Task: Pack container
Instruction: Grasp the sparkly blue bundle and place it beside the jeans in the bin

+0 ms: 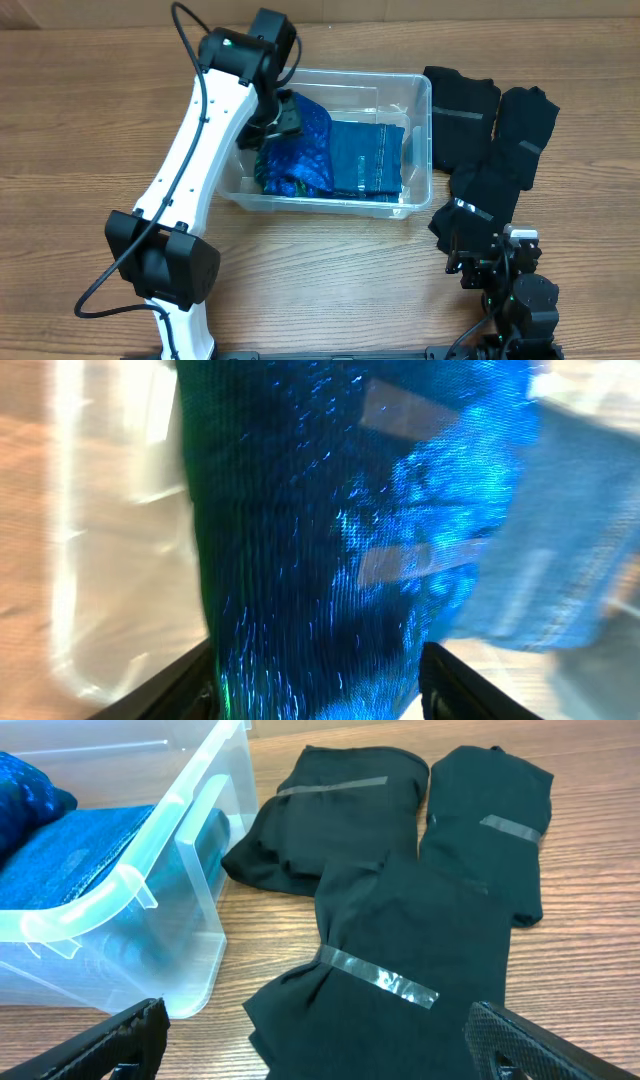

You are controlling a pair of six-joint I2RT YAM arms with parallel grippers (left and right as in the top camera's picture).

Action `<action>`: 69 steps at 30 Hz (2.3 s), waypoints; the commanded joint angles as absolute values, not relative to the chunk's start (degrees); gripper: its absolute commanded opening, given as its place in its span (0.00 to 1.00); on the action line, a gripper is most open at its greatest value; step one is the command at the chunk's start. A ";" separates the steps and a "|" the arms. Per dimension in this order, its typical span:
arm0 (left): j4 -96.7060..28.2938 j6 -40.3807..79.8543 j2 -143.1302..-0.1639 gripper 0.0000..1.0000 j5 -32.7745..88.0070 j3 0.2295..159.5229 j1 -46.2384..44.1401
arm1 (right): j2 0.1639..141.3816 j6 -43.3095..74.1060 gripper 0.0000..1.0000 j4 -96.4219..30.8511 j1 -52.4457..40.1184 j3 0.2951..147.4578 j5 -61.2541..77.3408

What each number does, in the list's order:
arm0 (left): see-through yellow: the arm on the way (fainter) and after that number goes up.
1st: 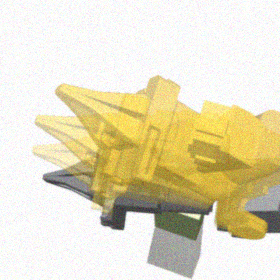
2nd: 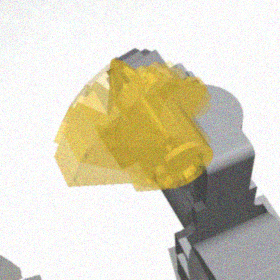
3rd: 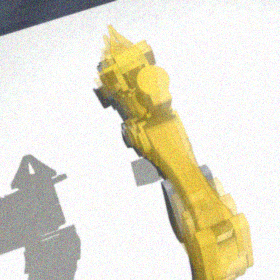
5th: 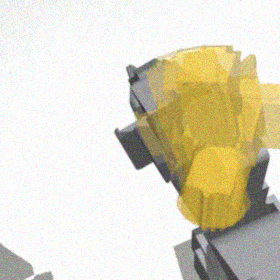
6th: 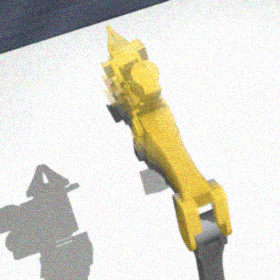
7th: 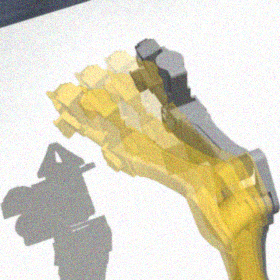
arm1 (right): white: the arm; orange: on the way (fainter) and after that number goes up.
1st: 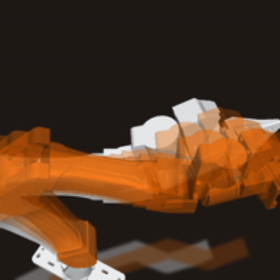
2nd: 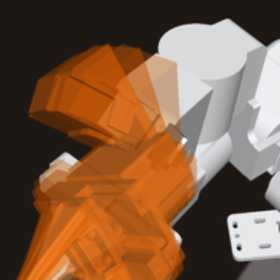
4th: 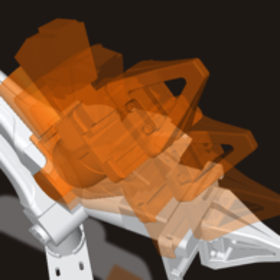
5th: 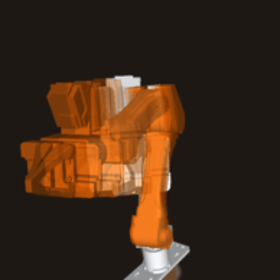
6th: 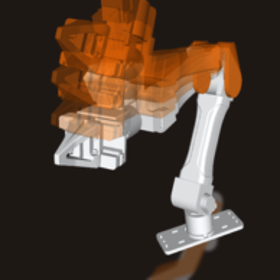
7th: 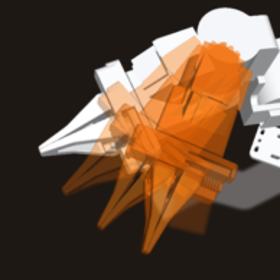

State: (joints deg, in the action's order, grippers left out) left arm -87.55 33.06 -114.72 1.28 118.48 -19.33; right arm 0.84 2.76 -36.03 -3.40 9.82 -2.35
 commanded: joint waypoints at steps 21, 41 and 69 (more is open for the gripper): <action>-71.90 25.74 -120.18 0.15 -3.22 98.98 -22.87 | 0.23 2.81 1.00 -36.05 -3.25 8.84 -2.39; -79.99 23.73 -102.15 0.86 -6.94 119.57 -19.75 | 0.23 1.48 1.00 -36.23 -3.25 8.95 -5.23; -81.73 17.63 -124.44 0.67 1.15 123.96 -17.15 | 0.23 21.52 1.00 -32.75 -3.25 9.65 38.24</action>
State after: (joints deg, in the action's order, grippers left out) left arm -78.63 19.18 -126.37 -1.30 117.25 -17.85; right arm 0.84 20.27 -33.43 -3.40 9.58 35.03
